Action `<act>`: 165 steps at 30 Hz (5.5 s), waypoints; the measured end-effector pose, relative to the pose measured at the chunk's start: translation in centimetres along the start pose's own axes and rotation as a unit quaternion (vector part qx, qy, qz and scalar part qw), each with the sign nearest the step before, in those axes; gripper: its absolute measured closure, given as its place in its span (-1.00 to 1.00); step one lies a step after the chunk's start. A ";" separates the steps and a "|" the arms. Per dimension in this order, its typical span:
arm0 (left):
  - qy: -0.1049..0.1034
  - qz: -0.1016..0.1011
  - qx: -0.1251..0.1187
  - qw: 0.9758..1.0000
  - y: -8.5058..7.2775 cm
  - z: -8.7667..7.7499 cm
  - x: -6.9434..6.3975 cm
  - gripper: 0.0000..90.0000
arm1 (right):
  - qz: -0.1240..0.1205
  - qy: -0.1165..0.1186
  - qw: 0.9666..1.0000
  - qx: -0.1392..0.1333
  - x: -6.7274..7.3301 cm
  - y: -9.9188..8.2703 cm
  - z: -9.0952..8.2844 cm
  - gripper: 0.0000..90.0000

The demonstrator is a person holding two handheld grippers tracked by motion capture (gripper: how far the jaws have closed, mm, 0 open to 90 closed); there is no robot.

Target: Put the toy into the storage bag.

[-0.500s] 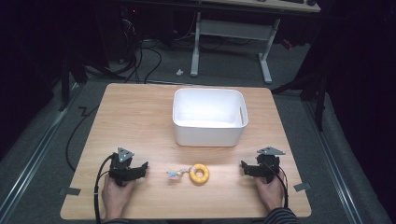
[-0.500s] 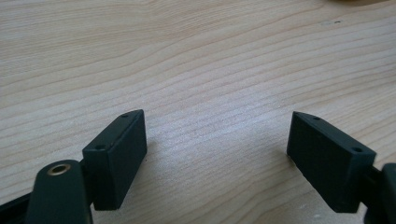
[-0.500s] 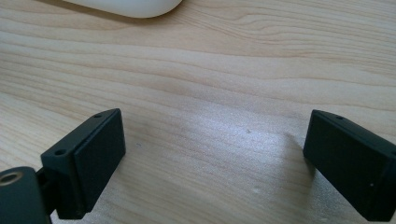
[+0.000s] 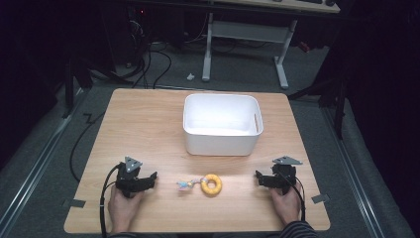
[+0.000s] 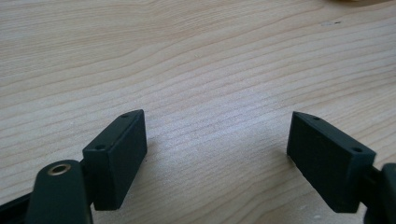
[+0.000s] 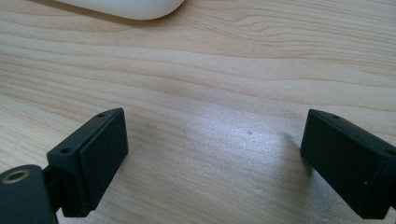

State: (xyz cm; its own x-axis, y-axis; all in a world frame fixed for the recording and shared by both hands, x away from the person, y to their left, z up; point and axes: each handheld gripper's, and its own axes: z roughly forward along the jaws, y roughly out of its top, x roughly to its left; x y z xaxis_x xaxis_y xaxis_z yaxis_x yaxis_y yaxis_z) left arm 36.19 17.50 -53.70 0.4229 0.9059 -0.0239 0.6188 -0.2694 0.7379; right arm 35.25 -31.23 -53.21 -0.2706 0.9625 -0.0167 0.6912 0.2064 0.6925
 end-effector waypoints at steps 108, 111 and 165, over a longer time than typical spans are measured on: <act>0.008 -0.003 0.002 1.000 0.0 0.0 -0.1 -0.52 | -0.184 0.221 0.955 0.077 13.8 6.4 -0.2 0.09; 0.009 -0.004 0.002 1.000 0.0 0.0 -0.1 -0.52 | -0.181 0.214 0.956 0.090 13.7 6.2 0.5 0.10; 0.000 0.005 0.001 1.000 -0.1 -0.1 -0.3 -0.53 | -0.185 0.214 0.958 0.047 9.4 7.5 -4.3 0.51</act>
State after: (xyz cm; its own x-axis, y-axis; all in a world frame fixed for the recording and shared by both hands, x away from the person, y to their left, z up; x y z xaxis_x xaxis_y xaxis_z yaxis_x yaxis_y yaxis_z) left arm 35.92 17.33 -53.70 0.4292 0.9031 -0.0154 0.6158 -0.2801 0.7364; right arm 35.01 -21.34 -45.03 -0.7454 0.6637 0.0631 0.5467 0.5544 0.6275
